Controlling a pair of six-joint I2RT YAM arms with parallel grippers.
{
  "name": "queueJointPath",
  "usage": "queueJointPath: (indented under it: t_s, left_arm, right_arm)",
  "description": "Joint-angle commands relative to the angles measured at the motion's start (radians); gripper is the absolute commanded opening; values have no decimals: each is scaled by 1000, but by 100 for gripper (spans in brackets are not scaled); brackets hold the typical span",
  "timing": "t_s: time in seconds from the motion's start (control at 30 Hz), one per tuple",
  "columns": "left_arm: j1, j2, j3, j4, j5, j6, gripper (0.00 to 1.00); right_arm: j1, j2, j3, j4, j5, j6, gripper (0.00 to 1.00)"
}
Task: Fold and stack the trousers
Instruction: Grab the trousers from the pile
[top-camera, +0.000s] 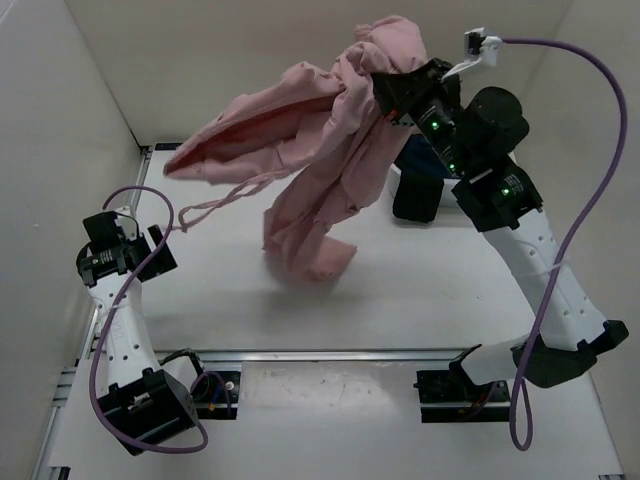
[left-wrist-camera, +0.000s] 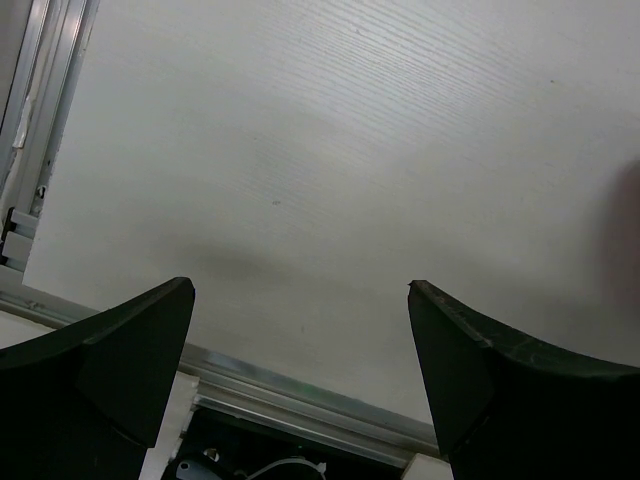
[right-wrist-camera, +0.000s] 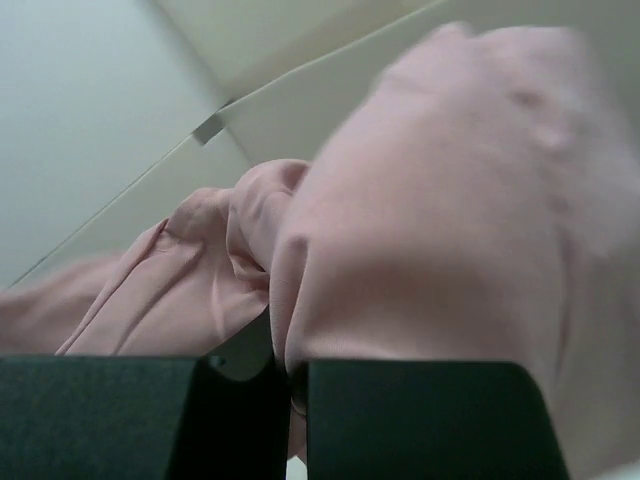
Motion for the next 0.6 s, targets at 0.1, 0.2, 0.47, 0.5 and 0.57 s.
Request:
queueJointPath:
  t_s: [0.1,0.2,0.47,0.5,0.57]
  left_arm:
    - [-2,-25,51,20,23,0,100]
    - [-2,-25,51,20,23,0,100]
    - [-2,10,62,20,22,0,100]
    - [-2,21,62,20,37,0,100]
    - [-24,63,62,-2,96,0,100]
  right_arm:
    - [33,76,-161,-118,-19,236,37]
    - [4,113,-220,-359,1,253,80]
    - [-73,84,-376,-646,2,174,86]
    - [-85,84,-395,-636,3,174,86]
    - [-98,84,-424,-590,18,174,86]
